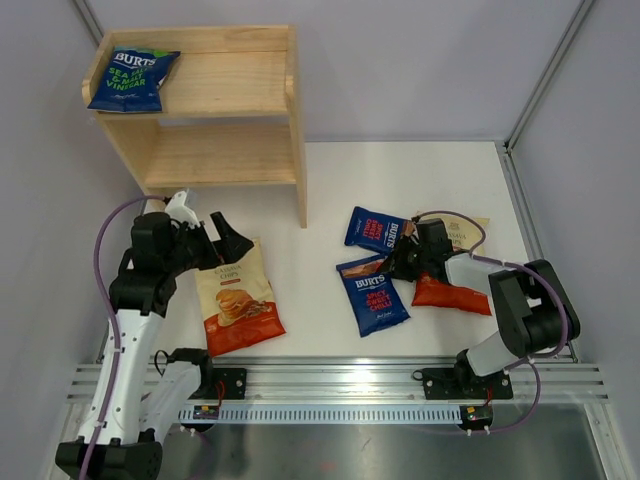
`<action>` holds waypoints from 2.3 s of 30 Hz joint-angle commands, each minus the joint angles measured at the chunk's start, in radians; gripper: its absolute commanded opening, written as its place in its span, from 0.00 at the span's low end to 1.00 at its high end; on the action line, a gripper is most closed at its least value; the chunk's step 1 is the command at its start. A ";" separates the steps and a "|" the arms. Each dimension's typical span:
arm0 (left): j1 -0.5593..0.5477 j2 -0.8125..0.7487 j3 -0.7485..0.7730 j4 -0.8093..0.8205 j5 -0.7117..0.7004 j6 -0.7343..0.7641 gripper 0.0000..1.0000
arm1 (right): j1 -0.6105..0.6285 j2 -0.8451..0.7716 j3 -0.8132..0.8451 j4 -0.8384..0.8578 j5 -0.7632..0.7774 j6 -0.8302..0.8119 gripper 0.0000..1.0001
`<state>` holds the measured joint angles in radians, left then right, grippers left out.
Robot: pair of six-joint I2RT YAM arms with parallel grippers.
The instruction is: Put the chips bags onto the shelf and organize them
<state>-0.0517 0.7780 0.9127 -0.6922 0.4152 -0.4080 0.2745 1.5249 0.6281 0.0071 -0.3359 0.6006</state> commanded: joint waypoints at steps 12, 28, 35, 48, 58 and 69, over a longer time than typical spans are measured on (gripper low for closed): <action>-0.117 -0.026 -0.127 0.204 0.024 -0.080 0.99 | 0.141 -0.173 -0.041 0.139 0.120 0.207 0.00; -0.638 0.105 -0.469 1.216 -0.174 -0.223 0.99 | 0.167 -0.600 0.045 0.143 0.154 0.490 0.00; -0.709 0.305 -0.503 1.555 -0.145 -0.195 0.99 | 0.170 -0.635 0.019 0.304 0.058 0.642 0.00; -0.751 0.540 -0.414 1.823 -0.090 -0.284 0.40 | 0.203 -0.683 -0.022 0.370 0.054 0.723 0.00; -0.748 0.485 -0.400 1.760 -0.012 -0.265 0.10 | 0.204 -0.735 0.034 0.223 0.084 0.585 0.47; -0.709 0.377 -0.305 1.527 0.305 -0.281 0.08 | 0.181 -0.744 0.251 -0.155 -0.199 -0.152 0.95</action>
<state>-0.7620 1.2015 0.5453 0.8288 0.5606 -0.6971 0.4614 0.7967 0.8295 -0.0132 -0.3859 0.7151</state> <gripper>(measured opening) 0.146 0.945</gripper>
